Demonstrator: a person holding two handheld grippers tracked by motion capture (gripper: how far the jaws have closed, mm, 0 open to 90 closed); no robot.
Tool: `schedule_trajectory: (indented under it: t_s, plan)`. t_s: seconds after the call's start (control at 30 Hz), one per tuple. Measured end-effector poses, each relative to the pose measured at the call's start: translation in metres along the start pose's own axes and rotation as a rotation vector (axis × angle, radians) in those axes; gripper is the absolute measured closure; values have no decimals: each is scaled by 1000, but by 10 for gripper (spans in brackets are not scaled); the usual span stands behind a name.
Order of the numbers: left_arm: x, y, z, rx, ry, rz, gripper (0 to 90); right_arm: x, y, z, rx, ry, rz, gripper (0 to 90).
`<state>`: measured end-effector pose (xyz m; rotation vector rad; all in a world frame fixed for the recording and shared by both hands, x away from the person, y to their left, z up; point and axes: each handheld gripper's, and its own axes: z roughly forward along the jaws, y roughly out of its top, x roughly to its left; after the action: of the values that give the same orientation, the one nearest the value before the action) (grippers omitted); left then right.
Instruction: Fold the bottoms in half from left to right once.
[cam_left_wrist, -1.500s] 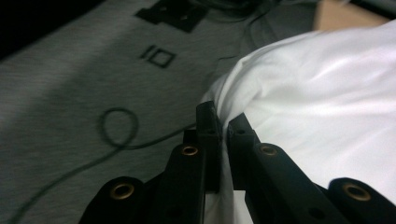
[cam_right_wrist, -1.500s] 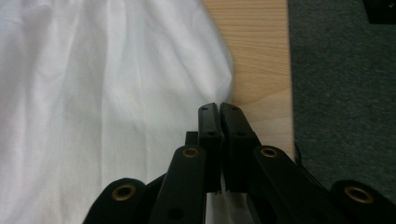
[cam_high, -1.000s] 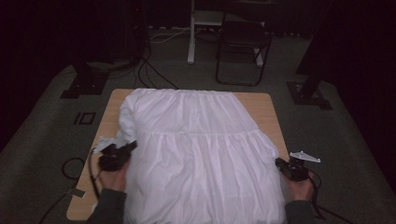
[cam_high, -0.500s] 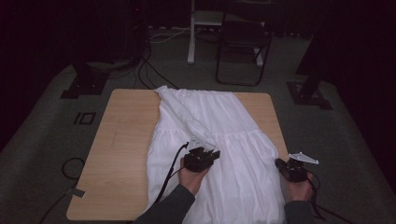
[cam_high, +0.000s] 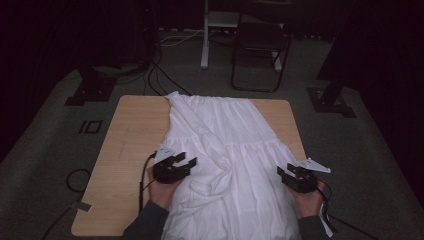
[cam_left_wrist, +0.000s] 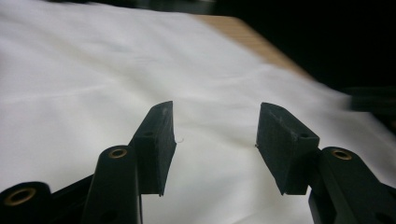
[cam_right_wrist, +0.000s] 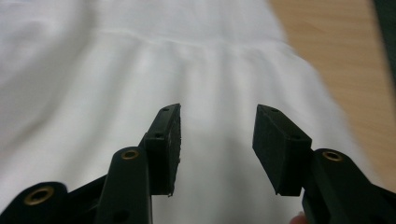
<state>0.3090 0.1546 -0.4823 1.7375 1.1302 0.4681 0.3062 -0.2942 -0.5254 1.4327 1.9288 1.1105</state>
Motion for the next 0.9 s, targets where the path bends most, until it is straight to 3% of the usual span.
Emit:
schedule_trajectory:
  t_s: [0.1,0.17,0.23,0.3,0.33,0.37,0.4,0.47,0.53,0.57,0.6,0.77,0.8,0.83,0.87,0.9]
  plan:
    - [30,-16,-14,21,149,9,465,30,11,3,0,57,-67,496]
    - [48,-29,-22,32,217,0,465,48,16,7,3,94,-100,476]
    - [61,-40,-27,40,260,-28,462,63,22,14,6,133,-119,451]
    - [68,-46,-29,38,272,-41,460,70,25,17,9,144,-124,437]
    - [77,-54,-30,44,289,-74,460,76,28,21,12,159,-130,424]
    - [80,-55,-30,49,296,-81,460,93,37,32,16,195,-130,381]
    - [83,-57,-29,55,303,-83,460,99,40,36,18,208,-137,361]
    - [86,-58,-27,53,303,-95,460,105,42,41,28,221,-141,339]
    - [84,-59,-24,62,306,-80,458,120,46,56,43,227,-163,265]
    - [83,-59,-22,64,303,-73,458,120,46,56,43,227,-163,265]
    - [80,-61,-19,72,299,-56,456,125,46,68,72,226,-146,212]
    - [78,-63,-15,80,296,-45,454,130,40,85,126,219,-147,195]
    - [78,-64,-14,86,295,-40,454,131,36,91,166,219,-160,260]
    - [77,-64,-13,86,297,-38,454,131,36,91,166,219,-160,260]
    - [77,-64,-13,90,296,-33,454,131,35,92,179,233,-165,364]
    - [76,-65,-12,92,296,-33,454,130,33,92,205,286,-188,713]
